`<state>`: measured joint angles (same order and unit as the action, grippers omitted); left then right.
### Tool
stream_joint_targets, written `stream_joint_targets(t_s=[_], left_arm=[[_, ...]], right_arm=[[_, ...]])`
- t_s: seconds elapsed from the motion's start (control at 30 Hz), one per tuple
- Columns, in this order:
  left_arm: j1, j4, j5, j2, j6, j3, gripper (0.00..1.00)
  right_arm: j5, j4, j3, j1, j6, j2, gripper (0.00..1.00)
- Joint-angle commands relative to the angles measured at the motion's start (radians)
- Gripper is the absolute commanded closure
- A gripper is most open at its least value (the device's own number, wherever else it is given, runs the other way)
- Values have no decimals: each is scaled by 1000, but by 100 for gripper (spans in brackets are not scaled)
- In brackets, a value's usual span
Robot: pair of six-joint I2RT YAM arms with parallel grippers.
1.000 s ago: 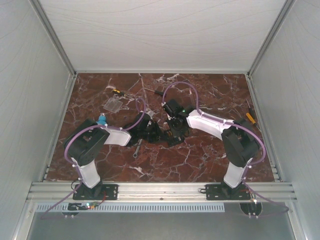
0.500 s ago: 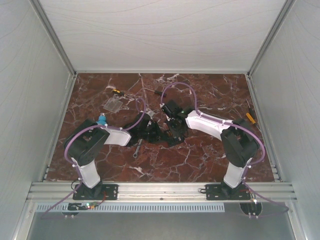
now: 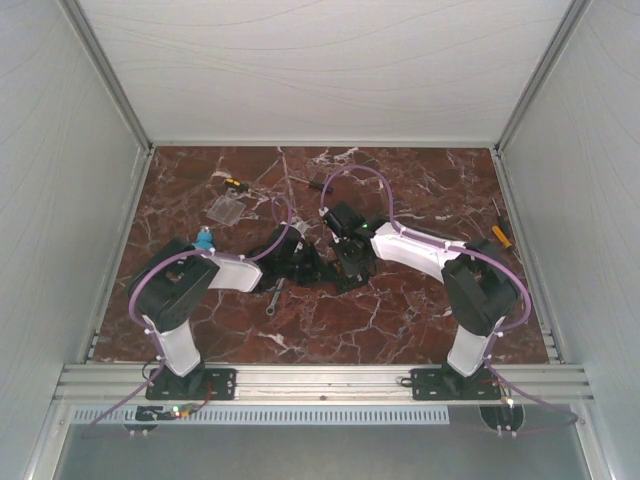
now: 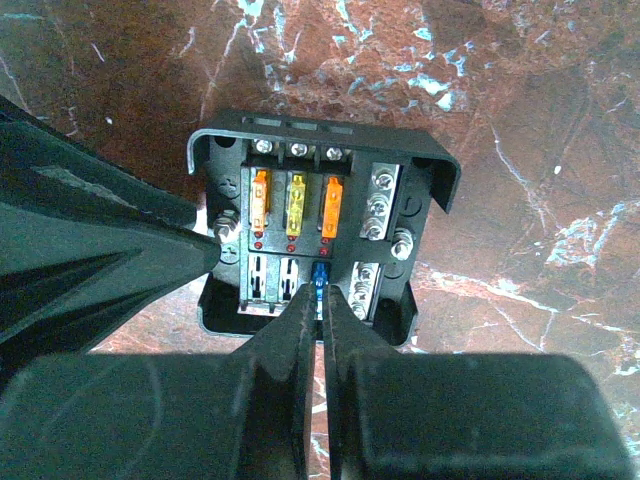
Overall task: Snap on the fuse box
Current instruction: Install the fuse at the fuse box base.
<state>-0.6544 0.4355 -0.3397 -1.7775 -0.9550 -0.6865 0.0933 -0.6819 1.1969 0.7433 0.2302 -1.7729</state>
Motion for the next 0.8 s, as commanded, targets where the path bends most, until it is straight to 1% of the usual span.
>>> stream_joint_targets(t_s=[0.0,0.23,0.57,0.77], left_arm=[[4,-12,16,9,2,-1,77],[3,-11,12,9,1,1,77],[1,-12,17,15,1,2,77],[0,-12,17,17,4,4,77]], right_arm=[[-71,-184,-105,31,14,-84,100],[-87,-208,-122,38,20,-58,100],[-93,-200,-105,35,32,-4,100],[-95,-186,-119,28,32,-34,100]])
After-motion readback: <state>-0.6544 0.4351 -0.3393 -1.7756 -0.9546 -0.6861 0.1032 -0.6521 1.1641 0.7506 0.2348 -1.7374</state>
